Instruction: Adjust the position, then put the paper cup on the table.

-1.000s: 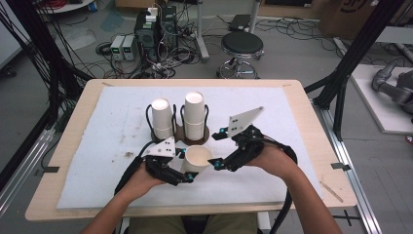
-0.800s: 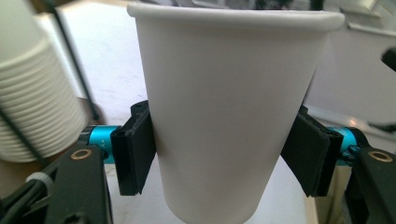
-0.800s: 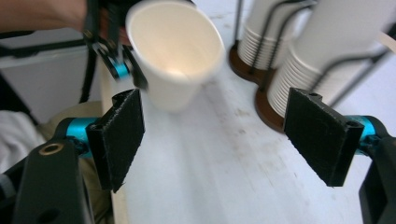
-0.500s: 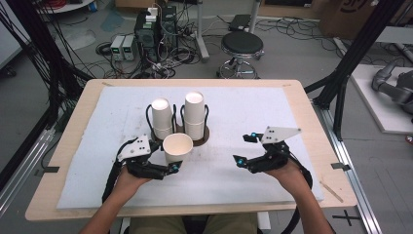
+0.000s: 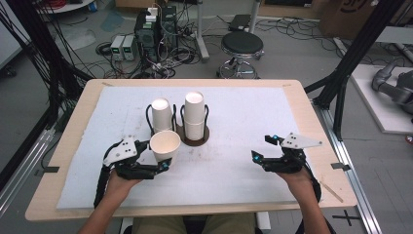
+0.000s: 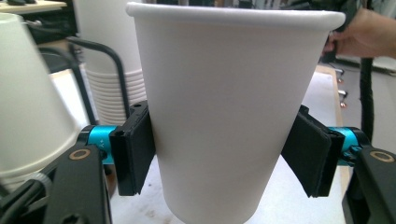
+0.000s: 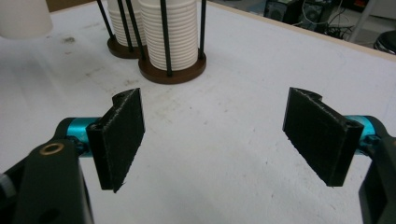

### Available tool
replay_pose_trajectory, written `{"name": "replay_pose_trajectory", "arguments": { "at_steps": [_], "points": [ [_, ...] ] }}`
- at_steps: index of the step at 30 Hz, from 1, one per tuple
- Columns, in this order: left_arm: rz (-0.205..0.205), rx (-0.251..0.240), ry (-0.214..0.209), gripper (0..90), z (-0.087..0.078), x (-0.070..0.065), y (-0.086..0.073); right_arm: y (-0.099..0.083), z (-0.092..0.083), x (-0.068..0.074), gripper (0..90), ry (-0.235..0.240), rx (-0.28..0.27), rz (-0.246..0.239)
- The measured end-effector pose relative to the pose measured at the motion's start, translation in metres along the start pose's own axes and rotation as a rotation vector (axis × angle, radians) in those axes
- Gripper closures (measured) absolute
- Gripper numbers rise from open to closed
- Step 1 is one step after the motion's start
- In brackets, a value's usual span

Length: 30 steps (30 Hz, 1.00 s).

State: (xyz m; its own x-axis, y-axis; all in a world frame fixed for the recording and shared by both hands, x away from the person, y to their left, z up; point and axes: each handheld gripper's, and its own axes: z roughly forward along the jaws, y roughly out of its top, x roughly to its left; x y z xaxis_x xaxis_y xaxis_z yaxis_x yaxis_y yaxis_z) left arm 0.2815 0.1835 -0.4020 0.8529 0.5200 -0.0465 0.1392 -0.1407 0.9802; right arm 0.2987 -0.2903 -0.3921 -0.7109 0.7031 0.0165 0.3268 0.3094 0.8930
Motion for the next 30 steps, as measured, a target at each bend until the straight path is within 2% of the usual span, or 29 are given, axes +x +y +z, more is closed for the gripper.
{"name": "replay_pose_trajectory", "arguments": {
  "at_steps": [3,10,16,25,27,30],
  "points": [
    [-0.007,-0.015,0.022,31.1,-0.007,0.004,-0.001,-0.002,-0.001,-0.003,21.6,-0.018,0.006,0.003],
    [-0.033,-0.050,0.076,31.1,-0.020,0.012,-0.004,-0.004,-0.011,-0.008,21.6,-0.054,-0.020,0.020],
    [-0.034,-0.067,0.100,31.1,-0.026,0.016,-0.003,-0.005,-0.011,-0.009,21.6,-0.056,-0.015,0.022],
    [-0.051,-0.153,0.134,31.1,-0.046,0.026,0.000,-0.006,-0.009,-0.008,21.6,-0.051,-0.008,0.031],
    [-0.059,-0.170,0.156,31.1,-0.053,0.030,0.000,-0.006,-0.009,-0.008,21.6,-0.051,-0.010,0.034],
    [-0.059,-0.168,0.210,31.1,-0.063,0.037,-0.003,-0.006,-0.010,-0.009,21.6,-0.055,-0.013,0.029]
  ]
}}
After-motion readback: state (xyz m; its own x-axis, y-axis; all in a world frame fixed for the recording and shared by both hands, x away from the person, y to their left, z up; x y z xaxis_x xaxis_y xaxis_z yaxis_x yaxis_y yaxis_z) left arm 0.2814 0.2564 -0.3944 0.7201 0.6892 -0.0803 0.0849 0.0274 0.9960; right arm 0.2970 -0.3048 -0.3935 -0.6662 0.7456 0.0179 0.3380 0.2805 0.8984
